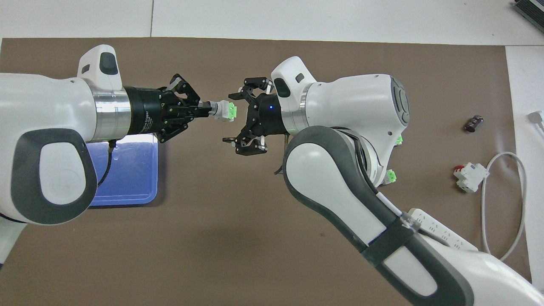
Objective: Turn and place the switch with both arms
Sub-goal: 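Lower the switch into the blue tray with the left gripper while the right gripper withdraws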
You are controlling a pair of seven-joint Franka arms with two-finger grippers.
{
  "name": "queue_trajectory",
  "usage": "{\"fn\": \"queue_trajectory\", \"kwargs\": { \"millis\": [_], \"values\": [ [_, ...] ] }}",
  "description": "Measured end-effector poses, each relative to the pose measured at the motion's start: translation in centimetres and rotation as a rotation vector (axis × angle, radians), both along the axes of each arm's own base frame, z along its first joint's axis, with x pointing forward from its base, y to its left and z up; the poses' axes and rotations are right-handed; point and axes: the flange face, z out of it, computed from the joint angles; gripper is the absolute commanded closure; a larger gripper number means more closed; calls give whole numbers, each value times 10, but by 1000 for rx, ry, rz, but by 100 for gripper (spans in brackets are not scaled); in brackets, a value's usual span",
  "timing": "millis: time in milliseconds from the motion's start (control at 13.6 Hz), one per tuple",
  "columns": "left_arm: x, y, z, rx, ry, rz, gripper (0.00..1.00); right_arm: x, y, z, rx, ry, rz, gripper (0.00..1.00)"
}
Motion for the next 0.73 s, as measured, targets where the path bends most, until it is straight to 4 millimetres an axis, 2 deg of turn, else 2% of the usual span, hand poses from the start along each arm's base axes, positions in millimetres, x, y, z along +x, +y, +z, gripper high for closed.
{"fn": "queue_trajectory", "kwargs": {
  "millis": [220,293,513,733],
  "values": [
    [-1,14,-23,159,-25,-57,100,9,-16,-1,-60,-41,0,0],
    [-2,26,-35,223,-35,-91,100,15,-27,0,-85,-57,-7,0],
    [-4,88,-65,351,-56,-173,100,32,-67,6,-183,-111,-15,0],
    [-10,142,-93,503,-56,-278,100,29,-90,28,-326,-137,-5,0]
  ]
}}
